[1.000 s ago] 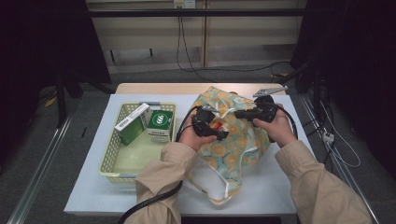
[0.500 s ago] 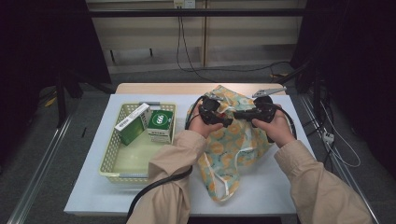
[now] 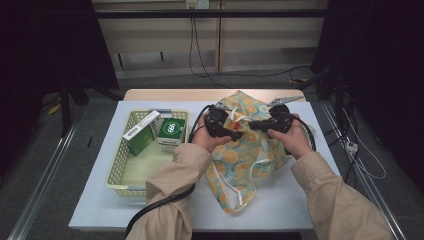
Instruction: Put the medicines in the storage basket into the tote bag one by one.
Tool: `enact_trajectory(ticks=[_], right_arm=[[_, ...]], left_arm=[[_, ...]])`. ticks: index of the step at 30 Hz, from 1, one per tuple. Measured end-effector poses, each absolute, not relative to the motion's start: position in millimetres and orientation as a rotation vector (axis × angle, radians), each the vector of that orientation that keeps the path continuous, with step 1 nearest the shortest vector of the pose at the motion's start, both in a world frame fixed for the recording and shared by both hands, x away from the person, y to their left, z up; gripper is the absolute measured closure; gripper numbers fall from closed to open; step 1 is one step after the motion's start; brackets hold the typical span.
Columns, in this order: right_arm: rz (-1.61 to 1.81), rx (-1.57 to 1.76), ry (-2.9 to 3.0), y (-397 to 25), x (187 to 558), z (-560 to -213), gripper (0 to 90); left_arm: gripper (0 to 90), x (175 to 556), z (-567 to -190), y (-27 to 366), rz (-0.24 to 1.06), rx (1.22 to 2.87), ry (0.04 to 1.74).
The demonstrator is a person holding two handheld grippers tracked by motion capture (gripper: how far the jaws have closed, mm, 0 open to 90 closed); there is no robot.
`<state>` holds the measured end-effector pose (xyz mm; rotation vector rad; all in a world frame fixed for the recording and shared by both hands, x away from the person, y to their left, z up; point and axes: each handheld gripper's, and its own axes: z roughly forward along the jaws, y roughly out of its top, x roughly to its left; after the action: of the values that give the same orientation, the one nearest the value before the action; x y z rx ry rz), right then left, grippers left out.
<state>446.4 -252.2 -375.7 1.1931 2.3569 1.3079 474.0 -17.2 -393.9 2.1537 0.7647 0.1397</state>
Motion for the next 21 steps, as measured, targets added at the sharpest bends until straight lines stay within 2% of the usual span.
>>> enact_trajectory(ticks=[11,21], right_arm=[[1.283,1.199,2.360,-252,443,-376,89.9],[1.285,1.196,2.355,-253,440,-376,89.9]], left_arm=[[12.2,456,-367,32,0.168,2.183,0.771],[11.5,459,-353,88,0.274,2.186,0.855]])
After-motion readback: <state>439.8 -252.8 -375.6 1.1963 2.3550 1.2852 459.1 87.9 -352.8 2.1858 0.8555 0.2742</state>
